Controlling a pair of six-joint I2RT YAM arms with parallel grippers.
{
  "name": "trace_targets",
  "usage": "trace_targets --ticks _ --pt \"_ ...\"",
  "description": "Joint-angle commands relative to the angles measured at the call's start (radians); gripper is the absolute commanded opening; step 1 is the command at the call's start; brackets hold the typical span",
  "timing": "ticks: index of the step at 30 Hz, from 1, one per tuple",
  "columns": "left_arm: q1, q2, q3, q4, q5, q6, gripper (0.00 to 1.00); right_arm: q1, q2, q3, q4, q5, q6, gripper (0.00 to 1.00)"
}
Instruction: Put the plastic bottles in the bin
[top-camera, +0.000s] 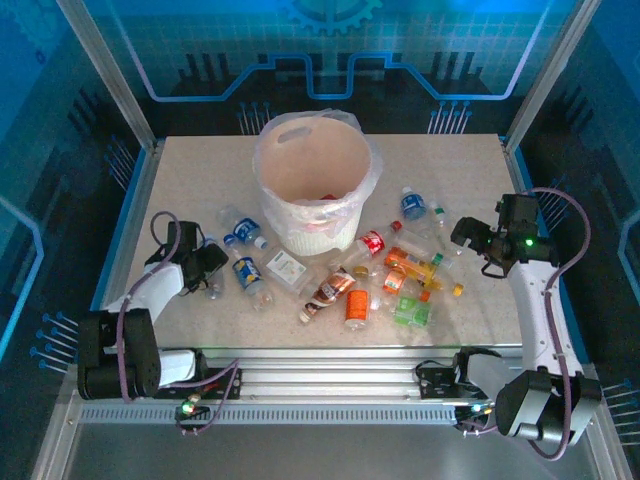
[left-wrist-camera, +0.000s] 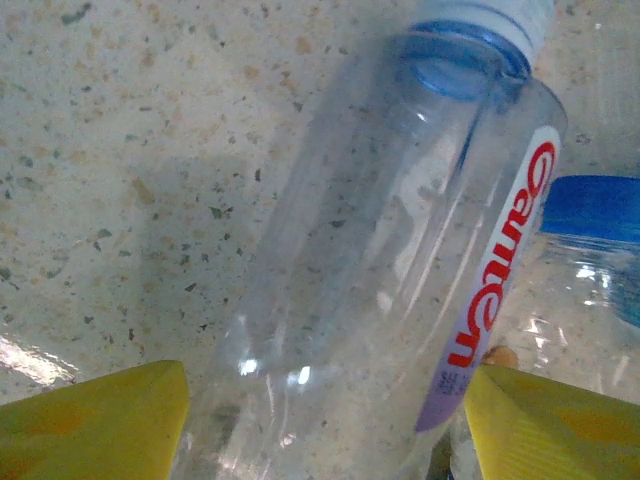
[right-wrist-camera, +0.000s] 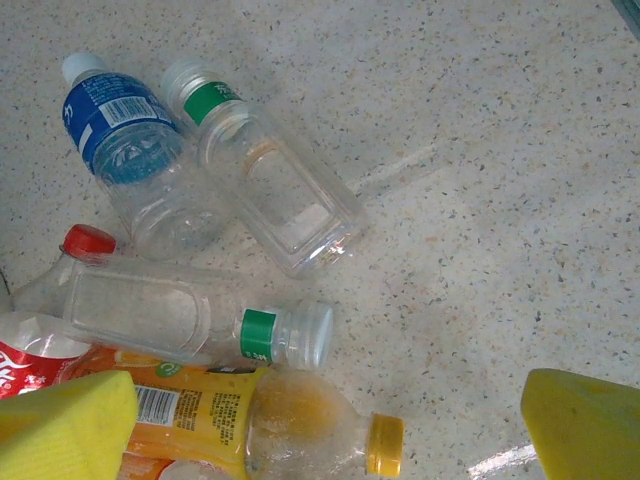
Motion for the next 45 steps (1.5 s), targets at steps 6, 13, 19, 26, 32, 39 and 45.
trace_targets --ticks 6,13,19,26,32,39,45 --pt "0.015 0.042 -0.032 0.054 -0.017 -0.044 0.66 -0.014 -0.013 0.002 -0.017 0.017 0.012 1.0" --pt "0.016 0.063 -0.018 0.065 -0.032 -0.044 0.46 -0.014 -0.011 0.0 -0.027 0.031 0.003 1.0" --pt "0.015 0.026 0.012 0.042 -0.048 -0.035 0.35 -0.013 -0.006 -0.011 -0.019 0.032 0.003 1.0" --pt "0.016 -0.096 0.065 -0.031 -0.045 -0.014 0.29 -0.014 0.012 -0.011 -0.006 0.023 0.003 1.0" --pt "0.016 -0.233 0.129 -0.115 -0.04 0.009 0.27 -0.014 0.025 -0.014 0.006 0.025 0.006 1.0" --pt "0.015 -0.333 0.254 -0.188 -0.02 0.037 0.27 -0.014 0.03 -0.008 -0.003 0.032 -0.003 1.0" --pt "0.014 -0.36 0.341 -0.195 0.075 0.031 0.27 -0.013 0.033 -0.009 -0.01 0.035 -0.011 1.0"
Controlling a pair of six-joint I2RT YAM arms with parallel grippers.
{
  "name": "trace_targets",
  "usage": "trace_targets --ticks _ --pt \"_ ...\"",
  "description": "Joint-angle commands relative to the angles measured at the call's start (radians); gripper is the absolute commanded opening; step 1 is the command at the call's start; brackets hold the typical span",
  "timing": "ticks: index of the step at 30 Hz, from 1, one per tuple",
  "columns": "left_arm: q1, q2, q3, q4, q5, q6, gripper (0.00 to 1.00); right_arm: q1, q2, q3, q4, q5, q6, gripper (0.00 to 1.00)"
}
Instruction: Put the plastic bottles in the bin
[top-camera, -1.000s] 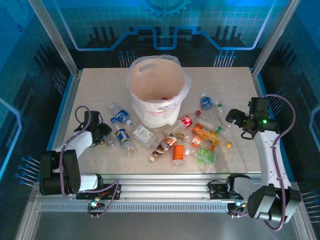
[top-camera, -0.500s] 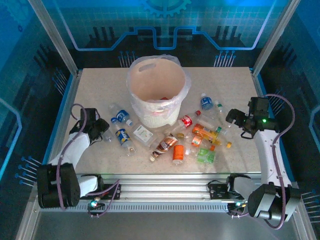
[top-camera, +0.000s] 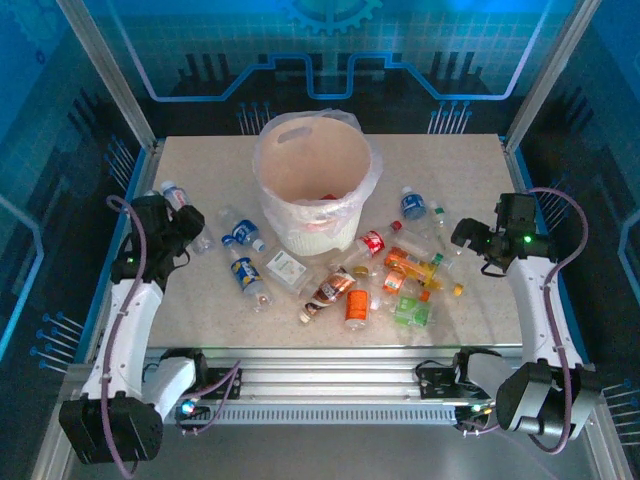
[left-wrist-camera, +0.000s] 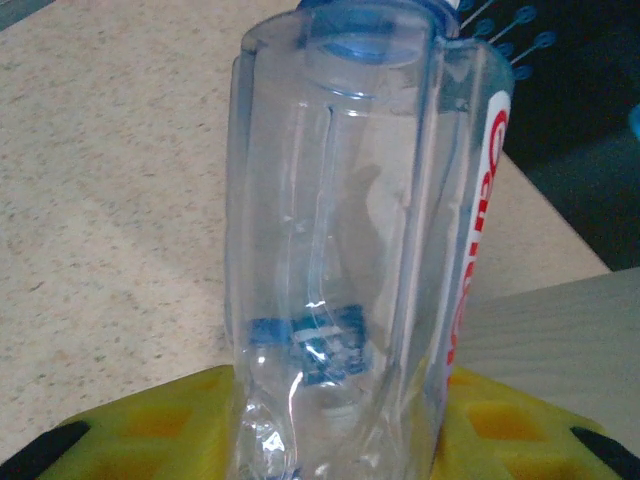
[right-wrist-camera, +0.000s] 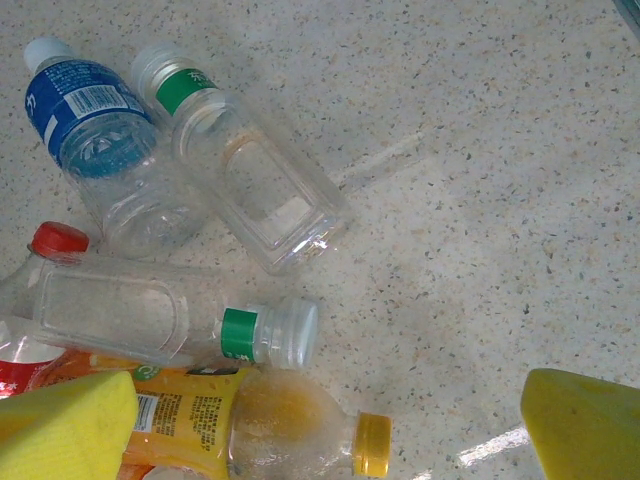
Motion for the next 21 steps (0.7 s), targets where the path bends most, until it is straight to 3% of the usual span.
trace_targets --ticks 1,21 --pt "0.008 -0.021 0.064 -0.031 0.084 0.019 0.27 -0.013 0.003 -0.008 -0.006 0.01 -0.013 0.99" --pt "-0.028 0.026 0.463 -0.027 0.259 0.039 0.25 -0.014 0.061 -0.033 0.015 -0.018 -0.065 1.0"
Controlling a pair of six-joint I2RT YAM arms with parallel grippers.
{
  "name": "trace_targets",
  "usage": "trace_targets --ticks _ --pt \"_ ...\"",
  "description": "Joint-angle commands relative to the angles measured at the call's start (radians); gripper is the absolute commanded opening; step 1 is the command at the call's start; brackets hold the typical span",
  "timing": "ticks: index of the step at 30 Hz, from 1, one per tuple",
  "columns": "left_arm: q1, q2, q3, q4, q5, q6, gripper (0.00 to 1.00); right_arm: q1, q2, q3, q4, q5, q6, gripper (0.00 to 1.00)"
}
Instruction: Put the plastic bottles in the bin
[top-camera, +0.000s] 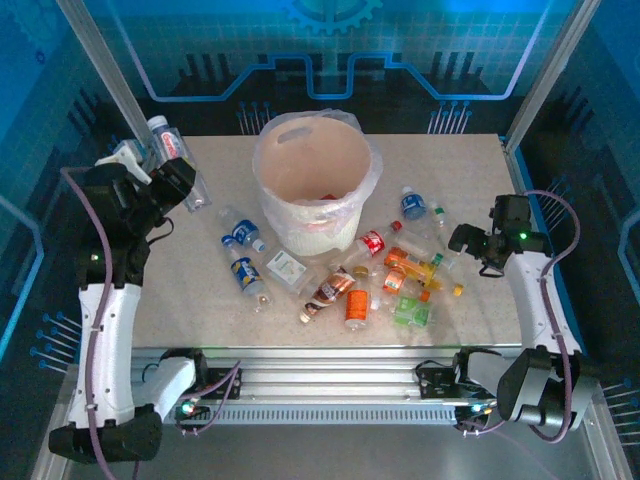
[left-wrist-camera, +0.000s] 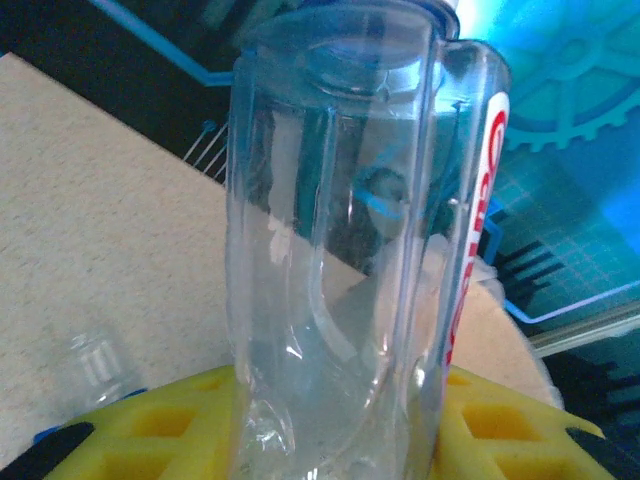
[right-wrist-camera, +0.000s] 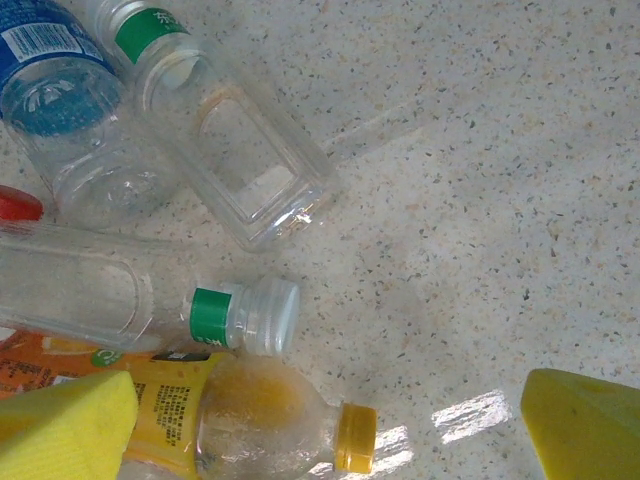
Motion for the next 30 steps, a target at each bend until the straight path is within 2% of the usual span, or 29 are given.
trace_targets --ticks 1,5,13,20,30 --pt "-0.024 0.019 0.081 0.011 0.053 0.019 0.26 -0.013 0.013 -0.004 0.014 -0.018 -0.024 1.0" --pt "-0.071 0.058 0.158 0.011 0.059 0.019 0.25 -0.014 0.027 0.004 0.006 -0.019 -0.026 1.0" --pt "-0.219 0.162 0.299 0.019 0.041 0.039 0.25 -0.013 0.03 0.004 0.009 -0.038 -0.028 1.0" --pt "-0.31 0.243 0.355 0.065 0.027 0.017 0.22 -0.013 0.03 0.004 0.014 -0.051 -0.031 1.0" --pt "-0.444 0.383 0.434 0.073 0.008 0.055 0.22 -0.014 0.038 0.009 0.005 -0.058 -0.033 1.0"
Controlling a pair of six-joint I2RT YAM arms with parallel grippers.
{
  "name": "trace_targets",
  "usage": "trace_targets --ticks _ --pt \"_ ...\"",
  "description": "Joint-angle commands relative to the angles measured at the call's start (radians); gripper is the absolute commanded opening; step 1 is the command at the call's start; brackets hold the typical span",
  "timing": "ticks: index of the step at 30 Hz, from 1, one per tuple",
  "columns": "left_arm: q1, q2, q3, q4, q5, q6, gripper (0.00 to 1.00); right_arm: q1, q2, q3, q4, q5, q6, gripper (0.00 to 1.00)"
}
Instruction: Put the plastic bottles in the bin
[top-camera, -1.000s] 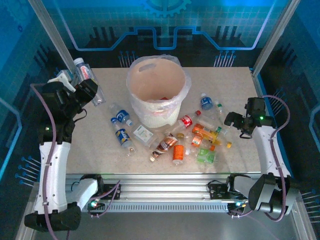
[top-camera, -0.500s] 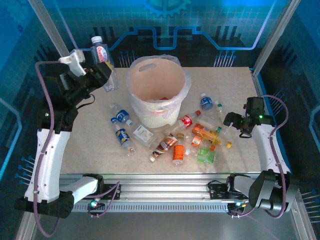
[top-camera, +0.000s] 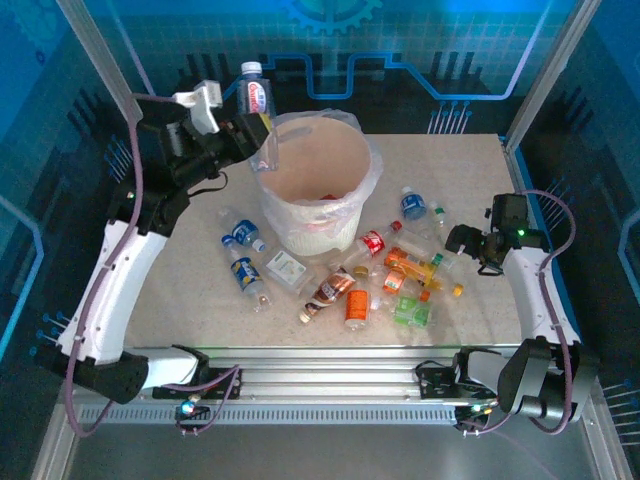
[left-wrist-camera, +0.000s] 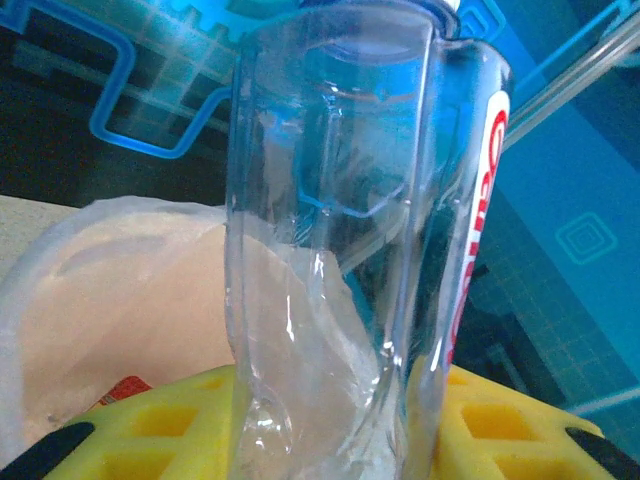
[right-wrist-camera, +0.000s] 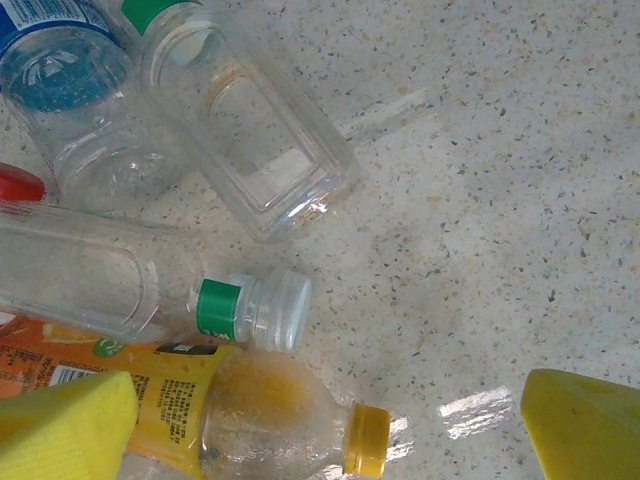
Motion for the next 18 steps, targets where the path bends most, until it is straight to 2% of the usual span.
trace_targets --ticks 1,6,11,18 --pt "-0.04 0.054 0.05 0.029 -0.011 0.042 0.22 -0.014 0.0 0.009 -0.001 -0.022 -0.013 0.99" --pt "-0.086 0.169 0.124 -0.027 0.001 0.107 0.23 -0.014 -0.01 0.006 0.001 -0.031 -0.013 1.0" --pt "-0.11 0.313 0.225 -0.157 0.001 0.205 0.24 -0.013 -0.011 0.003 -0.002 -0.036 -0.006 1.0" --pt "-0.129 0.406 0.29 -0.27 -0.034 0.327 0.26 -0.014 -0.029 0.021 -0.031 -0.025 -0.008 1.0"
